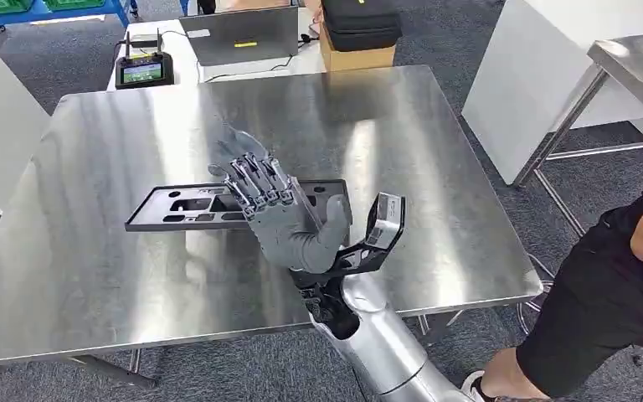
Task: Take the parts from the cabinet and place them on the table.
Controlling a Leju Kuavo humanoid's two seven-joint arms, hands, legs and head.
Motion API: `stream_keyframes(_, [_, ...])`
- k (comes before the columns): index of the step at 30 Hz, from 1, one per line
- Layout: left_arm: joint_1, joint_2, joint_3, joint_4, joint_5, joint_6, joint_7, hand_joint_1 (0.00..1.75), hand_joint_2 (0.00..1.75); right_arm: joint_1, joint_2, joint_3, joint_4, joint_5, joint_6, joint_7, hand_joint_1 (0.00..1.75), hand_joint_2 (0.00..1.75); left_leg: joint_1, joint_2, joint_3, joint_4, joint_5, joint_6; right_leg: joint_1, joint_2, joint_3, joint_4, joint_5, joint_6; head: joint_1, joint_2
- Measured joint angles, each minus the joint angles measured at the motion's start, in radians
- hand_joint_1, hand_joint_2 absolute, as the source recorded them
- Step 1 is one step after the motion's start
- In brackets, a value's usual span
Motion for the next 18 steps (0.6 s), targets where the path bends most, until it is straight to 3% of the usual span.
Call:
stream_keyframes(1, [0.0,0.0,0.001,0.0,0.0,0.0,0.0,0.0,0.0,0.0,0.0,0.0,0.003,0.002,0.0,0.0,0.0,0.0,0.0,0.0,0.03,-0.047,0.029,0.003,0.0,0.0,0.0,0.0,0.001,0.001,0.0,0.0])
stream_keyframes(3, [-0.002,0.0,0.004,0.0,0.0,0.002,0.002,0.0,0.0,-0.002,0.001,0.0,0.008,0.01,-0.002,-0.001,0.0,0.0,0.0,0.0,0.143,-0.232,0.11,0.013,0.001,0.001,0.003,0.0,0.002,0.003,0.0,0.0])
stream_keyframes(4, [-0.004,0.0,0.005,0.0,0.0,0.002,0.003,0.0,0.0,-0.004,0.003,0.0,0.009,0.013,-0.003,-0.002,0.0,0.0,-0.001,-0.001,0.174,-0.292,0.107,0.02,0.002,0.001,0.002,0.0,0.004,0.006,0.0,0.0])
stream_keyframes(5, [-0.006,0.0,0.006,0.0,0.0,0.002,0.004,0.0,0.0,-0.008,0.005,0.0,0.011,0.013,-0.005,-0.003,0.0,0.0,-0.008,-0.002,0.174,-0.296,0.112,0.023,0.012,0.001,-0.003,0.003,0.006,0.011,0.002,0.0])
stream_keyframes(8, [-0.006,0.0,0.008,0.0,0.0,0.002,0.006,0.0,0.0,-0.012,0.01,0.0,0.024,0.013,-0.012,-0.003,0.0,0.0,-0.015,-0.004,0.165,-0.291,0.117,0.033,0.006,0.0,-0.005,-0.003,0.017,0.028,0.002,0.0])
stream_keyframes(9, [-0.006,-0.001,0.008,0.0,0.001,0.002,0.005,0.0,0.0,-0.014,0.01,0.0,0.026,0.013,-0.012,-0.003,0.0,0.0,-0.012,-0.002,0.164,-0.306,0.129,0.045,0.014,0.002,-0.008,-0.002,0.018,0.034,0.002,0.0])
stream_keyframes(10, [-0.008,-0.003,0.008,0.0,0.0,0.002,0.005,0.0,0.0,-0.016,0.009,-0.001,0.03,0.013,-0.013,-0.003,0.0,0.0,-0.007,0.004,0.165,-0.312,0.139,0.05,0.01,0.0,-0.025,0.018,-0.005,0.032,0.002,0.0])
stream_keyframes(11, [-0.009,-0.003,0.008,0.0,0.0,0.002,0.002,0.0,0.0,-0.021,0.009,-0.001,0.035,0.013,-0.013,-0.003,0.0,0.0,-0.009,0.003,0.159,-0.314,0.145,0.057,0.011,0.001,-0.044,0.071,-0.045,0.025,0.006,0.0])
stream_keyframes(13, [-0.009,-0.003,0.008,0.0,-0.002,0.0,-0.002,0.0,0.0,-0.026,0.006,-0.003,0.05,0.025,-0.018,-0.005,0.0,0.0,-0.013,0.005,0.144,-0.314,0.154,0.068,0.01,0.001,-0.108,0.236,-0.13,0.01,0.008,0.0])
stream_keyframes(14, [-0.009,-0.003,0.008,0.0,-0.006,-0.001,-0.004,0.0,0.0,-0.024,0.003,-0.005,0.056,0.029,-0.02,-0.007,0.0,0.0,-0.015,0.005,0.136,-0.313,0.159,0.069,0.01,0.001,-0.128,0.3,-0.15,0.012,0.007,0.0])
stream_keyframes(15, [-0.009,-0.003,0.008,0.0,-0.01,-0.001,-0.005,0.0,0.0,-0.022,0.001,-0.005,0.061,0.031,-0.022,-0.008,0.0,0.0,-0.016,0.005,0.13,-0.313,0.164,0.069,0.01,0.001,-0.124,0.311,-0.149,0.018,0.008,0.0])
stream_keyframes(16, [-0.008,-0.003,0.007,0.0,-0.012,-0.002,-0.006,0.0,0.0,-0.022,-0.001,-0.005,0.066,0.032,-0.023,-0.01,0.0,0.0,-0.017,0.005,0.125,-0.312,0.168,0.068,0.01,0.001,-0.096,0.276,-0.134,0.027,0.007,0.0])
stream_keyframes(18, [-0.009,-0.004,0.007,0.0,-0.014,-0.004,-0.008,0.0,0.0,-0.023,-0.001,-0.006,0.072,0.037,-0.025,-0.016,0.0,0.0,-0.017,0.003,0.117,-0.309,0.174,0.063,0.01,0.0,0.022,0.09,-0.078,0.04,0.008,0.0])
